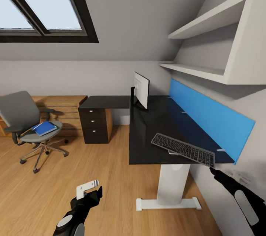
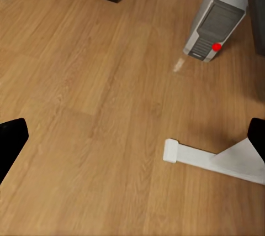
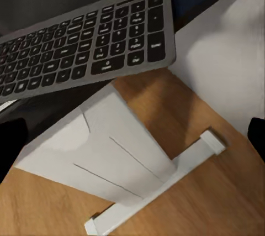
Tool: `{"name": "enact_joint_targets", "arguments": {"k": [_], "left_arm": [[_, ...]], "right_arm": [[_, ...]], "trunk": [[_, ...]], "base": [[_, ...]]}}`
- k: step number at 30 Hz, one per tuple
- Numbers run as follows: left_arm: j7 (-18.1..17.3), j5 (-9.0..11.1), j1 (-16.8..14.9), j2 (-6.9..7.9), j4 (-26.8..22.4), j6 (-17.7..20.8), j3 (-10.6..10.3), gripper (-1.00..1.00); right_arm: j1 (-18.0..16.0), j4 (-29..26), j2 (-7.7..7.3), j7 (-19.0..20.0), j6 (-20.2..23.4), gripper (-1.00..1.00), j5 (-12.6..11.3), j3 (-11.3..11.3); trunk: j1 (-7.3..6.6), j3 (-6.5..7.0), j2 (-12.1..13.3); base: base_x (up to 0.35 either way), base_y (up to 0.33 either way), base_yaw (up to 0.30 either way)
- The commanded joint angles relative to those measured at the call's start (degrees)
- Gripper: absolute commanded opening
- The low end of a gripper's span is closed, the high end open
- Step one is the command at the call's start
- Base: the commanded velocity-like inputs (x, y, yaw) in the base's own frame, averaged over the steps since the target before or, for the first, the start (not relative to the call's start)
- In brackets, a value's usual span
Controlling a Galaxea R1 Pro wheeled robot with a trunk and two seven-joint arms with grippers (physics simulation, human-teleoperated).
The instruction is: In the bedroom, organize the workspace by keeping the computer under the desk, ensuring the monitor is on the desk, placing the keyboard on the desk next to the monitor, placing the mouse on the desk next to the keyboard, moving the folder from the swivel chair onto the desk next to the mouse, stacking the notebook on top of the folder with the pen on top of the notebook, and positioning the swivel chair next to the desk.
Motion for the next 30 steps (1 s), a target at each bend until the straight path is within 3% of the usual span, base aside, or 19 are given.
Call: {"name": "enact_joint_targets", "arguments": {"k": [1, 9, 10, 11, 13, 17, 24, 30], "left_arm": [[0.5, 0.6, 0.0, 0.03, 0.2, 0.1, -0.1, 1.00], [0.6, 0.6, 0.0, 0.03, 1.0, 0.1, -0.2, 1.00], [0.6, 0.6, 0.0, 0.03, 1.0, 0.1, -0.2, 1.00], [0.6, 0.6, 0.0, 0.05, 1.0, 0.1, -0.2, 1.00], [0.6, 0.6, 0.0, 0.08, 1.0, 0.1, -0.1, 1.00], [0.5, 0.6, 0.0, 0.14, 1.0, 0.0, -0.1, 1.00], [0.5, 0.6, 0.0, 0.13, 1.0, 0.1, -0.2, 1.00], [0.5, 0.6, 0.0, 0.15, 1.0, 0.1, -0.2, 1.00]], "right_arm": [[0.0, -0.8, 0.19, -2.1, -0.6, 1.00, 0.8, 0.0], [0.0, -1.9, 1.57, -7.4, -11.1, 1.00, 4.4, 0.5], [0.0, -1.9, 1.63, -7.4, -11.4, 1.00, 5.0, 0.6], [0.0, -1.8, 1.79, -7.5, -12.0, 1.00, 7.5, 0.9], [0.0, -1.8, 1.89, -7.5, -12.3, 1.00, 10.0, 1.1], [0.0, -1.8, 2.73, -7.4, -12.7, 1.00, 12.8, 1.2], [0.0, -1.8, 3.49, -7.3, -12.8, 1.00, 15.8, 1.4], [0.0, -1.8, 3.52, -7.3, -12.9, 1.00, 16.4, 1.3]], "trunk": [[0.02, -0.06, 0.0], [0.02, -0.06, 0.0], [0.02, -0.06, 0.0], [0.02, -0.06, 0.0], [0.02, -0.06, 0.0], [0.02, -0.06, 0.0], [0.02, -0.06, 0.0], [0.02, -0.06, 0.0]], "base": [[0.228, 0.000, 0.000], [0.289, 0.000, 0.000], [0.316, 0.000, 0.000], [0.318, 0.000, 0.000], [0.319, 0.000, 0.000], [0.320, 0.000, 0.000], [0.321, -0.013, 0.000], [0.321, -0.076, 0.000]]}}
